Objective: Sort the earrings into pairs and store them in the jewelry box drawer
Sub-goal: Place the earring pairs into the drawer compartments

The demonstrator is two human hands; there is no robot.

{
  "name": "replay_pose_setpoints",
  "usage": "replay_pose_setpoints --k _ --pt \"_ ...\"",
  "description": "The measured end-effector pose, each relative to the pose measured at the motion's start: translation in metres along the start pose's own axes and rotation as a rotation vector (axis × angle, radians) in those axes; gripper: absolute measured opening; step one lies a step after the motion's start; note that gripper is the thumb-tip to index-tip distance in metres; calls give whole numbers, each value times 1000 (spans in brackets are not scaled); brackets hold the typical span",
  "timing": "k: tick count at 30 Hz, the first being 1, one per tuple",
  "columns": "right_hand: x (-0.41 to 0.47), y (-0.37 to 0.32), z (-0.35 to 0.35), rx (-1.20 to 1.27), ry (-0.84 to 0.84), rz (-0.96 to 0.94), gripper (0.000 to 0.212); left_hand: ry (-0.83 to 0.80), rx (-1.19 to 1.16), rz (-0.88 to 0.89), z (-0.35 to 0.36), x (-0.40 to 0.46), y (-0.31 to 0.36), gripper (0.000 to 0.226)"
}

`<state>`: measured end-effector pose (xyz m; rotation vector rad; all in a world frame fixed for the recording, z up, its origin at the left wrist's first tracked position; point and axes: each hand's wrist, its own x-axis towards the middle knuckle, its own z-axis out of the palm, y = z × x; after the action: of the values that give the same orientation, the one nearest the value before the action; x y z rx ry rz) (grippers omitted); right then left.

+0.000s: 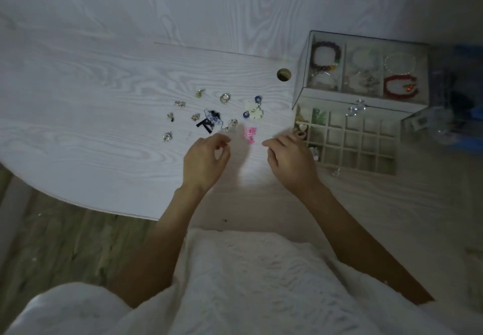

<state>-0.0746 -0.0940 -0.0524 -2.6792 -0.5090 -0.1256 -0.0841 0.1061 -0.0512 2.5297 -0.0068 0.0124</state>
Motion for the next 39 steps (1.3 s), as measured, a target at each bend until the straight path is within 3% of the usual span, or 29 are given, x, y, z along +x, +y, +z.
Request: replay_pose_setpoints --k 5,11,13,16,21,27,32,39 --pt "41 -16 23 20 -212 45 38 -74 44 -137 -8 -8 -42 26" --pt "80 -11 40 7 -339 164 48 -106 80 63 12 24 -25 38" --pt "76 -10 41 14 -318 180 46 -103 82 101 19 34 -19 38" --pt "64 -7 41 110 -156 166 41 -82 73 124 27 53 -11 35" --pt "67 2 43 197 23 326 25 -186 104 190 37 101 8 36" --pt "91 12 47 139 -79 404 26 -337 181 181 51 132 12 25" --pt "97 19 46 34 -107 401 31 -287 120 72 45 133 7 27" --pt "91 15 52 -95 -127 325 26 -237 49 63 41 128 7 23"
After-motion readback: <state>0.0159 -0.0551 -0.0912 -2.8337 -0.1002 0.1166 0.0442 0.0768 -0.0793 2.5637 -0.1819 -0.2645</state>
